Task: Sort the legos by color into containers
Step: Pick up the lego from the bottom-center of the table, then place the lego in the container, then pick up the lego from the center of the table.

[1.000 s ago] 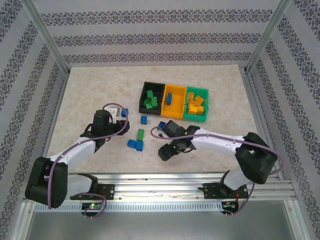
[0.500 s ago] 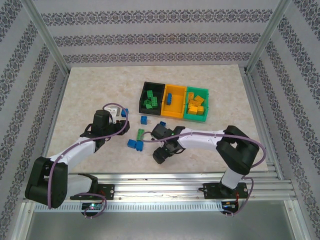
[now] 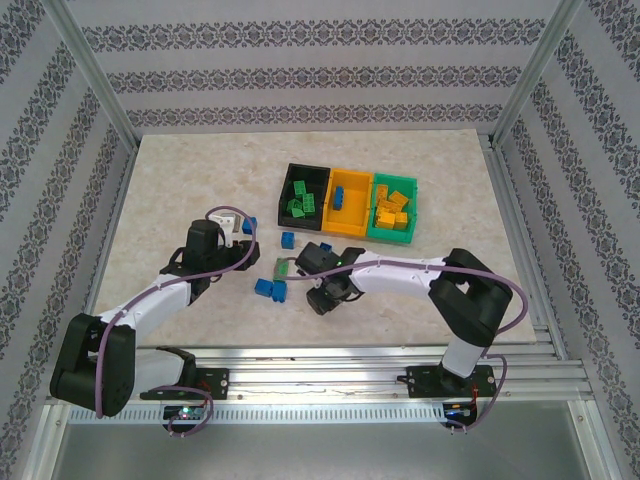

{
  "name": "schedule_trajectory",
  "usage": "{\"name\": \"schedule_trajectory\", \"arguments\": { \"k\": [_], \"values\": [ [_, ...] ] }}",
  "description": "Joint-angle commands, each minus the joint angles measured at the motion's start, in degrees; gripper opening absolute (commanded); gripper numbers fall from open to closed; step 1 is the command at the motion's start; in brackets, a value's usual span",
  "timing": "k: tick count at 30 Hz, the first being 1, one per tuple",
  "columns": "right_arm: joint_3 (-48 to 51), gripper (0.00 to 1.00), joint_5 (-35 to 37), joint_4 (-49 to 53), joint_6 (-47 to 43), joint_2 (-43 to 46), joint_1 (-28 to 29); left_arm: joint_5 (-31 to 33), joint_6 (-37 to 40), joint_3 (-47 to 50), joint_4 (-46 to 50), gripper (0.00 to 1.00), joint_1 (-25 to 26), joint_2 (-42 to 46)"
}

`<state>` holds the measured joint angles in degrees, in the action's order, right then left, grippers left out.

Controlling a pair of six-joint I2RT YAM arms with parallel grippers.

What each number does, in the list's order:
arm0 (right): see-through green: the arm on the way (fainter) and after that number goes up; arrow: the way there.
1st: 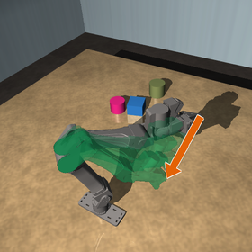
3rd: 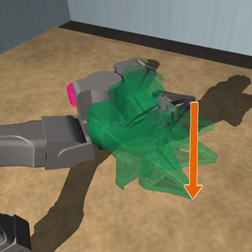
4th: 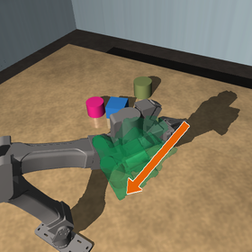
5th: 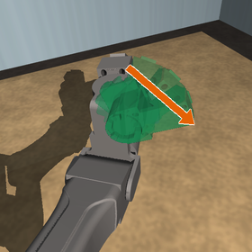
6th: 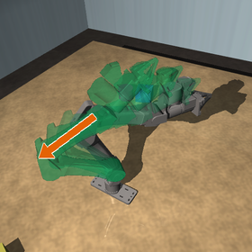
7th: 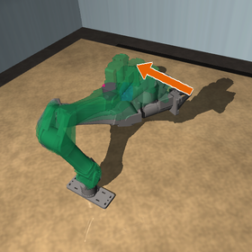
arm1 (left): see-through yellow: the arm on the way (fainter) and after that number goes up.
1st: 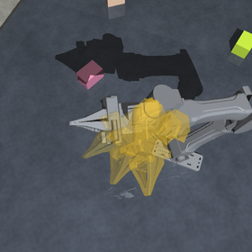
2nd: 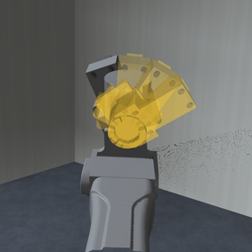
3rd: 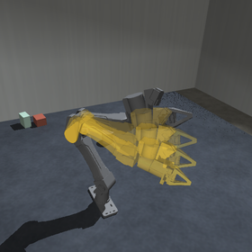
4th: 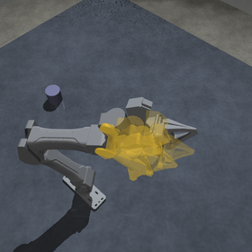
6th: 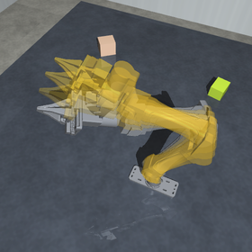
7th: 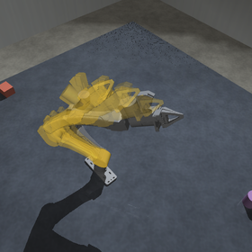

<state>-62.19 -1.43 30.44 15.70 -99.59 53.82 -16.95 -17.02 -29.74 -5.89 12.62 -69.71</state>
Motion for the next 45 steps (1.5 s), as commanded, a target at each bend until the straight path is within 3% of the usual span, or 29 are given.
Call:
{"name": "schedule_trajectory", "arguments": {
  "k": [1, 9, 15, 19, 22, 28, 37, 45],
  "values": [
    [-3.5, 0.34, -2.2, -3.2, -0.4, 0.3, -2.4, 0.5, -0.4, -0.5, -0.6, 0.5, -0.6, 1.0],
    [-12.1, 0.29, -7.0, -7.5, 1.6, -2.3, -9.9, 2.5, -0.2, -0.5, 0.1, 0.5, -0.7, 1.4],
    [-27.2, 0.3, -1.1, -7.1, 3.8, -10.3, -17.0, 2.6, -0.4, -0.6, 0.1, 0.5, -0.7, 1.2],
    [-38.9, 0.47, -1.7, -5.0, 5.4, -18.7, -21.1, 3.0, -0.4, -0.5, 0.2, 0.5, -0.7, 1.5],
    [-42.1, 0.6, -2.9, -4.1, 5.3, -21.6, -21.7, 2.9, -0.3, -0.6, 0.4, 0.5, -0.8, 1.7],
    [-35.1, 0.64, -3.7, -7.0, 4.1, -17.3, -19.9, 2.9, -0.3, -0.4, 0.5, 0.5, -0.8, 2.4],
    [-23.3, 0.62, 0.1, -4.2, 0.9, -6.9, -11.2, 2.6, -0.5, -0.5, 0.6, 0.5, -0.8, 2.6],
    [-15.4, 0.64, -4.0, -3.3, 9.3, -7.1, -4.9, 3.6, -0.7, -0.2, 0.8, 0.51, -0.8, 3.2]
  ]
}}
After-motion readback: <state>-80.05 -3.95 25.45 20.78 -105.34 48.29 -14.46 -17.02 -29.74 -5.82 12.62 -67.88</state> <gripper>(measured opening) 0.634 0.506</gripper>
